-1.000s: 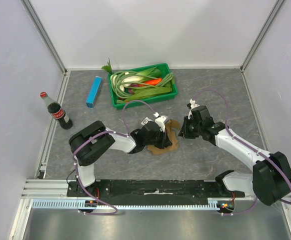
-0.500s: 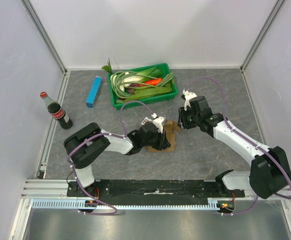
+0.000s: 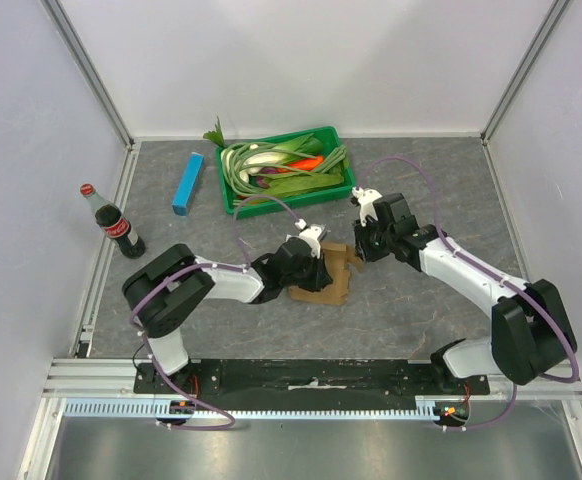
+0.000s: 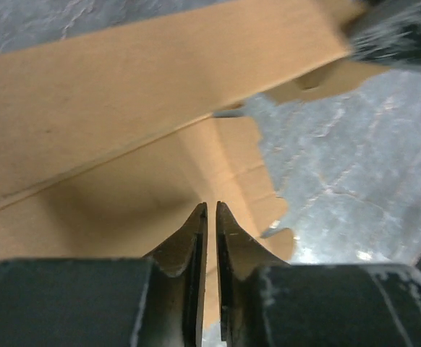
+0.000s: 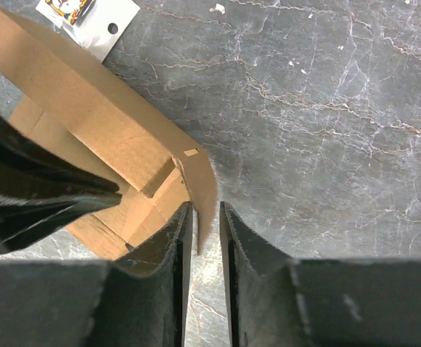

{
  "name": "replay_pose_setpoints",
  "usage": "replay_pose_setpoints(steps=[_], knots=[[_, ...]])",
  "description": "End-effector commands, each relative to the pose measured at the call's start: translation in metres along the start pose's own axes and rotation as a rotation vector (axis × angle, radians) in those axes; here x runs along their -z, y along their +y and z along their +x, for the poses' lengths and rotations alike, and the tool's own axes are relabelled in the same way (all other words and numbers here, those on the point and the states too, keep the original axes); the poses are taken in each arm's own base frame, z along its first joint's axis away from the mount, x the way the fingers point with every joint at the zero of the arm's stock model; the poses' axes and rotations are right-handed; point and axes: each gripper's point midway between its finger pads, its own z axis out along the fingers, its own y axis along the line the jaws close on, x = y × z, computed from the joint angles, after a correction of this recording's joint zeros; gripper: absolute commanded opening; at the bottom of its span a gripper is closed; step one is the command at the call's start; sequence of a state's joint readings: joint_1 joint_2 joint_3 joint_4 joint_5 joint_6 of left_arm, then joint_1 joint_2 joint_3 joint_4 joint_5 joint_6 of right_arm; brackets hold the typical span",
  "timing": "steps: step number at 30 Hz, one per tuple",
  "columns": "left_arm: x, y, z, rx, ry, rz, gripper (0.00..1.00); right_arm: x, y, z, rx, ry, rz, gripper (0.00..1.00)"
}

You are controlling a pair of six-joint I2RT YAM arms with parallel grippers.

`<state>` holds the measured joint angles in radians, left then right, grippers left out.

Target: Fold the paper box

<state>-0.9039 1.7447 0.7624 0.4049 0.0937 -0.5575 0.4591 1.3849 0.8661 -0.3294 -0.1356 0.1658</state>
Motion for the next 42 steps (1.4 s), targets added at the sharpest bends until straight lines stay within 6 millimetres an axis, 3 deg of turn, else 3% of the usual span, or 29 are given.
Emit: replay_pose_setpoints(steps=[1, 6, 14, 20, 25, 28, 33, 42], knots=[[-0.016, 0.029, 0.014, -0.025, 0.018, -0.108, 0.13, 0.003, 0.006, -0.006, -0.02, -0.042, -0.027, 0.21], [-0.023, 0.028, 0.02, -0.026, 0.028, -0.102, 0.11, 0.001, 0.013, -0.003, -0.105, -0.034, -0.045, 0.11], [-0.029, 0.021, 0.024, -0.046, 0.033, -0.092, 0.1, 0.022, 0.019, -0.022, -0.298, -0.074, -0.024, 0.0], [-0.031, 0.013, 0.025, -0.052, 0.028, -0.068, 0.1, 0.01, 0.024, -0.002, -0.465, 0.006, -0.013, 0.0], [-0.029, 0.007, 0.021, -0.067, 0.008, -0.046, 0.12, 0.01, 0.005, 0.009, -0.569, -0.024, 0.111, 0.0], [-0.025, -0.001, 0.015, -0.088, -0.032, 0.004, 0.2, 0.01, -0.002, 0.014, -0.591, -0.032, 0.156, 0.0], [-0.014, -0.016, -0.003, -0.143, -0.139, 0.074, 0.43, 0.012, -0.006, 0.017, -0.615, -0.036, 0.189, 0.0], [-0.017, -0.04, -0.034, -0.355, -0.351, 0.051, 0.54, 0.01, -0.001, 0.02, -0.656, -0.014, 0.198, 0.0]])
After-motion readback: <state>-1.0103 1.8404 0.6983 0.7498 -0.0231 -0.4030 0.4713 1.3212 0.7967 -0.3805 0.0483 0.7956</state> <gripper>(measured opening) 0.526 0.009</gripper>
